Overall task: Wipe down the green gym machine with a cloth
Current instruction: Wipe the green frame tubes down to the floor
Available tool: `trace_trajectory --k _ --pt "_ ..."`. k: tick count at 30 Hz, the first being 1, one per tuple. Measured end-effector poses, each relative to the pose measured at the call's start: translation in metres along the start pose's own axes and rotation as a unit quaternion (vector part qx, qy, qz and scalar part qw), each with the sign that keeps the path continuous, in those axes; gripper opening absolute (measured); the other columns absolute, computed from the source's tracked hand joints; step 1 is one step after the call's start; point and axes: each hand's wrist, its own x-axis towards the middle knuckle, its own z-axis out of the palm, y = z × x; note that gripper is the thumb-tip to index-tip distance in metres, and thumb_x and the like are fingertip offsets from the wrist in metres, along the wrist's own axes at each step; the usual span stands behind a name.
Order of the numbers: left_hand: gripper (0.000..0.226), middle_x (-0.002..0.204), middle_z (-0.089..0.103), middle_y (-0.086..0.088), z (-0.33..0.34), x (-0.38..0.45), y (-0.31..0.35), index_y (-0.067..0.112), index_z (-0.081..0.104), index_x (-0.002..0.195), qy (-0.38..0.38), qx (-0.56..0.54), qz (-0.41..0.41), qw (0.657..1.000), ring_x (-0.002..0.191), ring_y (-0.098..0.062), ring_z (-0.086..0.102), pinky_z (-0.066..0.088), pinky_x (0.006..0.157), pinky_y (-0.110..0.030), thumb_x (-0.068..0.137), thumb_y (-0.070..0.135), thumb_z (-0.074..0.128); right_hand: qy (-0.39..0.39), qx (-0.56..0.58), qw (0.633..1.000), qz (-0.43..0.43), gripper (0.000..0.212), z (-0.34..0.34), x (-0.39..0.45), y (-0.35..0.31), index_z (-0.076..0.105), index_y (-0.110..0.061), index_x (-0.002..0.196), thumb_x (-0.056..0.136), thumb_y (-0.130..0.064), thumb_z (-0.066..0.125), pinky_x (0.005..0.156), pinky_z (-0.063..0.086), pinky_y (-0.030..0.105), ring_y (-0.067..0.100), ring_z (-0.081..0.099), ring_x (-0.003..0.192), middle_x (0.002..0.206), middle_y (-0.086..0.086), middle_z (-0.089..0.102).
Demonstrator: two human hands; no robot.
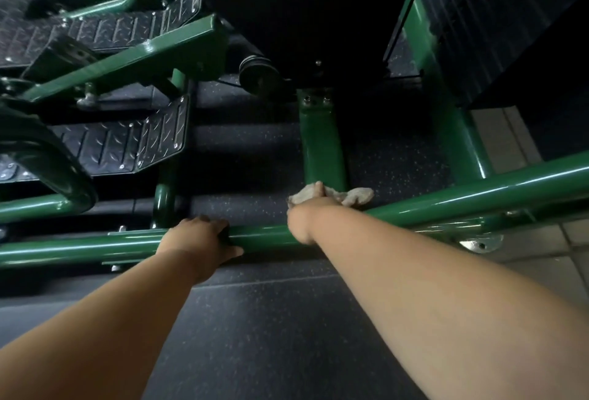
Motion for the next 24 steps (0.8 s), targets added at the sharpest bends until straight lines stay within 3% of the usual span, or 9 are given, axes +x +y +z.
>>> trace_trajectory --k 4,7,11,13,16,19,22,24 --pt "0.069 0.135 0.060 0.000 0.001 0.002 -0.003 0.040 0.053 0.144 0.003 0.002 -0.001 1.000 0.122 -0.027 0.058 0.053 0.096 -0.037 0.088 0.080 0.057 0.018 0.016 0.999 0.028 0.062 0.001 0.035 0.006 -0.006 -0.018 0.167 0.115 -0.025 0.027 0.120 -0.001 0.070 0.047 -0.017 0.156 0.171 0.010 -0.026" --pt "0.071 0.138 0.058 0.000 0.004 0.002 -0.004 0.042 0.050 0.146 0.004 -0.009 -0.002 1.000 0.124 -0.026 0.056 0.051 0.097 -0.037 0.088 0.081 0.056 0.059 -0.008 0.998 0.030 0.075 -0.003 0.065 0.014 -0.006 -0.023 0.167 0.110 -0.026 0.043 0.120 -0.005 0.071 0.050 -0.023 0.153 0.168 0.003 -0.033" --pt "0.073 0.144 0.054 -0.001 0.004 -0.001 -0.002 0.040 0.046 0.152 0.003 -0.014 -0.004 1.000 0.127 -0.026 0.054 0.048 0.100 -0.038 0.090 0.079 0.055 0.077 0.019 0.997 0.019 0.084 -0.039 0.108 0.026 -0.004 -0.022 0.167 0.104 -0.025 0.052 0.126 0.004 0.057 0.039 -0.019 0.157 0.173 0.004 -0.021" --pt "0.074 0.146 0.053 -0.001 0.004 0.002 -0.002 0.040 0.044 0.152 0.001 -0.012 -0.006 1.000 0.129 -0.025 0.053 0.047 0.103 -0.039 0.090 0.080 0.055 0.140 0.057 0.988 0.025 0.085 -0.054 0.133 0.034 -0.001 -0.028 0.167 0.100 -0.037 0.050 0.125 0.007 0.059 0.039 -0.016 0.158 0.173 0.009 -0.017" --pt "0.077 0.149 0.050 -0.001 0.003 0.007 -0.002 0.040 0.042 0.155 -0.014 0.000 -0.006 1.000 0.133 -0.026 0.050 0.045 0.107 -0.039 0.090 0.080 0.054 0.146 0.135 0.979 0.040 0.084 -0.069 0.160 0.044 -0.004 -0.033 0.166 0.094 -0.047 0.037 0.123 0.004 0.067 0.035 -0.020 0.158 0.172 0.005 -0.022" --pt "0.078 0.152 0.048 -0.001 0.004 0.009 -0.005 0.040 0.038 0.157 -0.021 -0.001 -0.002 1.000 0.134 -0.026 0.048 0.044 0.110 -0.040 0.091 0.079 0.053 0.184 0.168 0.968 -0.002 0.079 -0.075 0.144 0.048 0.000 -0.027 0.167 0.106 -0.039 0.048 0.126 0.004 0.063 0.028 -0.019 0.159 0.173 0.007 -0.020" --pt "0.078 0.151 0.048 -0.001 0.004 0.011 -0.006 0.040 0.039 0.156 -0.027 -0.003 -0.004 1.000 0.135 -0.028 0.047 0.045 0.110 -0.041 0.090 0.080 0.054 0.207 0.197 0.958 0.021 0.070 -0.063 0.119 0.056 0.015 -0.028 0.167 0.107 -0.032 0.050 0.126 0.007 0.062 0.037 -0.003 0.160 0.174 0.008 -0.008" --pt "0.079 0.149 0.049 -0.002 0.004 0.011 -0.006 0.040 0.041 0.156 -0.028 -0.002 -0.005 1.000 0.134 -0.029 0.048 0.046 0.109 -0.041 0.089 0.080 0.055 0.207 0.178 0.961 0.046 0.071 -0.058 0.133 0.055 0.009 -0.040 0.166 0.104 -0.041 0.044 0.123 0.008 0.069 0.044 -0.001 0.158 0.174 0.002 -0.013"
